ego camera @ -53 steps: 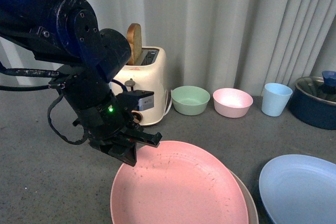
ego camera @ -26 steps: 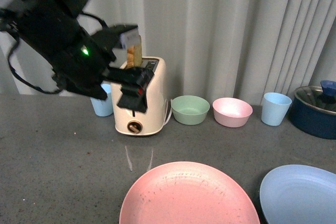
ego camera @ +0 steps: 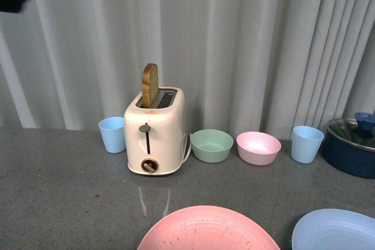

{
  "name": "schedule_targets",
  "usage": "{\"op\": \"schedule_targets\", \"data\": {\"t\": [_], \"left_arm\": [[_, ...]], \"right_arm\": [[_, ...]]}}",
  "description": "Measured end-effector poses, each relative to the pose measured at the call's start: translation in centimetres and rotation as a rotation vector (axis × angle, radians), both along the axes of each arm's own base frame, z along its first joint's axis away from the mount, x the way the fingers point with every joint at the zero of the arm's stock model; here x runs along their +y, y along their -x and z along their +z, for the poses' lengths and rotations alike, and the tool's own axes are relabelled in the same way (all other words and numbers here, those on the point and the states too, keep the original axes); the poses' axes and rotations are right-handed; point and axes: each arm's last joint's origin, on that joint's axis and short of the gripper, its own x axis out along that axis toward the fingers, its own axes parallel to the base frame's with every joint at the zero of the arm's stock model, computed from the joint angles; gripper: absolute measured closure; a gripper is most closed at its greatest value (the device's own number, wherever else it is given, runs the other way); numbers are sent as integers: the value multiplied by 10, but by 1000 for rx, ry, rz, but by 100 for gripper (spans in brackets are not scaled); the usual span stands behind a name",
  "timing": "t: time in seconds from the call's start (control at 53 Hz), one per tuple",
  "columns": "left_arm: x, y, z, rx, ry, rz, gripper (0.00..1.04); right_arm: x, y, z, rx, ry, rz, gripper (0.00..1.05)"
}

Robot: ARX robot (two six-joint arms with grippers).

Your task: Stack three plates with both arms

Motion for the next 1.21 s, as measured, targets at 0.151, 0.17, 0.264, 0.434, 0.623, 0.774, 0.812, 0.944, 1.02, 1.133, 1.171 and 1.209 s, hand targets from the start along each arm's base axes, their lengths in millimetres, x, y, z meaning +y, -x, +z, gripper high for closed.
{"op": "schedule_targets", "data": {"t": [0.151, 0.17, 0.264, 0.434, 0.623, 0.774, 0.812, 0.944, 1.02, 1.133, 1.171, 1.209], "left_arm": [[16, 25, -43, 12, 44, 25, 68], [18, 27, -49, 27, 44, 25, 72], [23, 39, -69, 52, 44, 18, 88], [32, 64, -87, 28, 58, 19, 101], [44, 82, -103, 27, 60, 5, 101], [47, 93, -111, 28, 62, 22, 101], [47, 95, -113, 29, 62, 22, 101], [47, 102, -118, 29, 62, 21, 101], [47, 106, -120, 28, 62, 20, 101], [47, 113, -125, 30, 62, 21, 101], [47, 115, -126, 28, 62, 20, 101], [47, 117, -127, 27, 62, 20, 101]], "right_arm": [[0, 0, 0, 0, 0, 2, 7], [0, 0, 0, 0, 0, 2, 7], [0, 0, 0, 0, 0, 1, 7], [0, 0, 0, 0, 0, 1, 7], [0, 0, 0, 0, 0, 1, 7], [0, 0, 0, 0, 0, 2, 7], [0, 0, 0, 0, 0, 1, 7], [0, 0, 0, 0, 0, 1, 7], [0, 0, 0, 0, 0, 1, 7], [0, 0, 0, 0, 0, 1, 7], [0, 0, 0, 0, 0, 1, 7], [0, 0, 0, 0, 0, 1, 7]]}}
